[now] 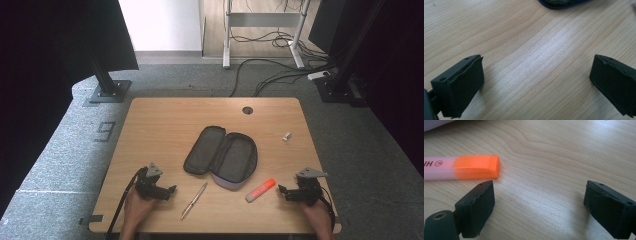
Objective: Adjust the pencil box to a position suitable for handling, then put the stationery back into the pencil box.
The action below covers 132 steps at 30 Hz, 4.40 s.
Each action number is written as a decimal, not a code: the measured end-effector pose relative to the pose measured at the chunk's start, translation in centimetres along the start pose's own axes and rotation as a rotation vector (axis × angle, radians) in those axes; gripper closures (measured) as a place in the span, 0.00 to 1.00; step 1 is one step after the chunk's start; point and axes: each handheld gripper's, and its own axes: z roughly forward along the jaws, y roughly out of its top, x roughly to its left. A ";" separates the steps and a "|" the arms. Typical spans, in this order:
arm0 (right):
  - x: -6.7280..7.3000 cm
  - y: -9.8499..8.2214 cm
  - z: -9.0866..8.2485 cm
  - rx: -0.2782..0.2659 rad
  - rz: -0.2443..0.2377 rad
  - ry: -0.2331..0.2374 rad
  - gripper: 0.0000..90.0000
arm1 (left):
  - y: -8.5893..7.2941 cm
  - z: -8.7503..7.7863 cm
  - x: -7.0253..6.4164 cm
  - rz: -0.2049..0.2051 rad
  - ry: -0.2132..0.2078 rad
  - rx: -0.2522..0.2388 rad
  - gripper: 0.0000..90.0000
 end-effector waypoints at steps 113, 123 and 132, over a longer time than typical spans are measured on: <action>-8.3 8.6 5.3 -0.023 0.122 -0.134 0.40 | 0.0 0.0 -0.2 -0.014 0.009 0.001 0.00; -8.9 10.0 6.5 -0.008 0.125 -0.156 0.42 | 0.0 0.0 -0.2 -0.014 0.009 0.001 0.00; -9.5 10.6 7.7 -0.001 0.136 -0.173 0.43 | 0.0 0.0 -0.2 -0.014 0.009 0.001 0.00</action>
